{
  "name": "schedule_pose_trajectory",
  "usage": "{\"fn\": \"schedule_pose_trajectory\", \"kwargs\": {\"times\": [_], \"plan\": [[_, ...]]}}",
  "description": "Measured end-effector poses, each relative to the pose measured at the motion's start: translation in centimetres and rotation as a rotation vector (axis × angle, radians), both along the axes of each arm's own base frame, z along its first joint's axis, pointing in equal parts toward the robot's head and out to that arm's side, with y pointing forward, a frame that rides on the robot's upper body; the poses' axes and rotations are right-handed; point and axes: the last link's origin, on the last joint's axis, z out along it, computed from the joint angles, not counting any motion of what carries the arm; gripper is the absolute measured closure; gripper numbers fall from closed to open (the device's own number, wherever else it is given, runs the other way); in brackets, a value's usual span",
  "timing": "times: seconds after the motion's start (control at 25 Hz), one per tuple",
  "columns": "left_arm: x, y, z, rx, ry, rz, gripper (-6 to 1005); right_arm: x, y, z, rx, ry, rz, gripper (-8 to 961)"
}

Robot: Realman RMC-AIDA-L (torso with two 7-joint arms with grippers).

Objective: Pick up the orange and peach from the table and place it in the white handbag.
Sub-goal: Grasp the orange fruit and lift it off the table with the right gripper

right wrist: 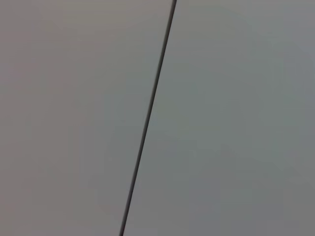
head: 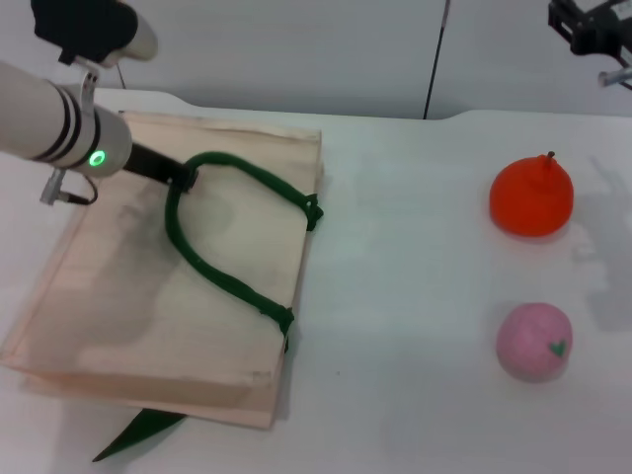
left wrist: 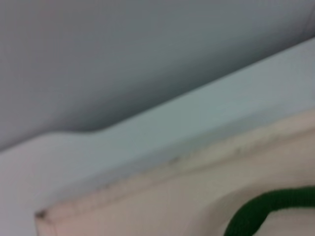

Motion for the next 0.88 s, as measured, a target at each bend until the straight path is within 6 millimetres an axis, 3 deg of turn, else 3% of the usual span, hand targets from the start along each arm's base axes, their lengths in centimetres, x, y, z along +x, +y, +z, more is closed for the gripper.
{"fn": "schedule_pose_trajectory", "kwargs": {"times": [0.44, 0.52, 0.72, 0.88], "plan": [[6.8, -2.7, 7.5, 0.138, -0.034, -0.193, 873, 2.5, 0.1, -0.6, -0.013, -0.025, -0.070, 221], [8.6, -3.8, 9.8, 0.186, -0.021, -0.241, 873, 3.0, -0.1, -0.7, -0.018, -0.027, -0.085, 221], [10.4, -5.3, 12.4, 0.238, 0.001, -0.284, 872, 3.8, -0.8, -1.3, -0.045, -0.020, -0.099, 221], [11.1, -6.7, 14.8, 0.296, 0.030, -0.298, 872, 3.1, -1.9, -2.2, -0.085, -0.012, -0.062, 221]]}}
